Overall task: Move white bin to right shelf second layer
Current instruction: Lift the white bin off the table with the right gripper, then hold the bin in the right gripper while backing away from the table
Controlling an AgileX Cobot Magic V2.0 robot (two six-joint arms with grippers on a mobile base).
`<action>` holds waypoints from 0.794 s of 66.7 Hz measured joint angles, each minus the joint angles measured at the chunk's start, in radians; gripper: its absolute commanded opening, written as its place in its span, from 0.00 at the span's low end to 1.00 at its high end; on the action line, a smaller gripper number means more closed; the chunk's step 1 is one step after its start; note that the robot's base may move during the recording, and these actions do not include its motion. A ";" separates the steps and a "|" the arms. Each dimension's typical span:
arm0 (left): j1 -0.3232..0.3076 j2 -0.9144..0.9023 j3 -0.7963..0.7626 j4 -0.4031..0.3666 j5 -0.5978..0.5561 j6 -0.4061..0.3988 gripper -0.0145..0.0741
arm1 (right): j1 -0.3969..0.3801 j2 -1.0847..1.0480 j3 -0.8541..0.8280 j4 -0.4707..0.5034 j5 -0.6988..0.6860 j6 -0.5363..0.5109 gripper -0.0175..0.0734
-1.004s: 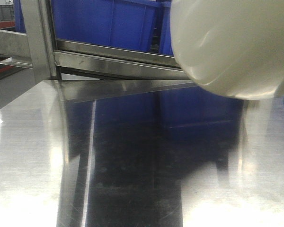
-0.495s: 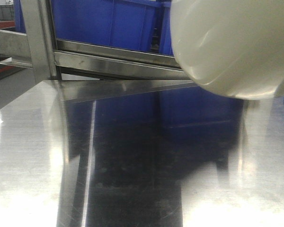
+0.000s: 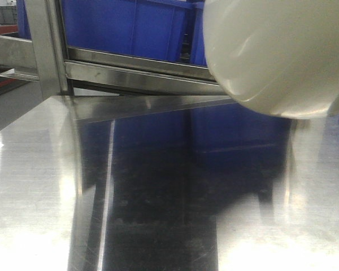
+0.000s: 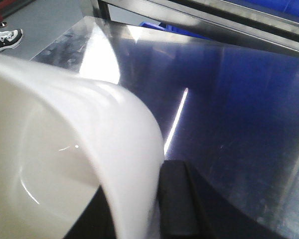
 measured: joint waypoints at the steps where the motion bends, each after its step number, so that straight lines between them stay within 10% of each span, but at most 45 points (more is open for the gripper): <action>1: 0.000 0.000 0.000 0.000 0.000 0.000 0.26 | 0.000 0.000 0.000 0.000 0.000 0.000 0.25; 53: 0.000 0.000 0.000 0.000 0.000 0.000 0.26 | 0.000 0.000 0.000 0.000 0.000 0.000 0.25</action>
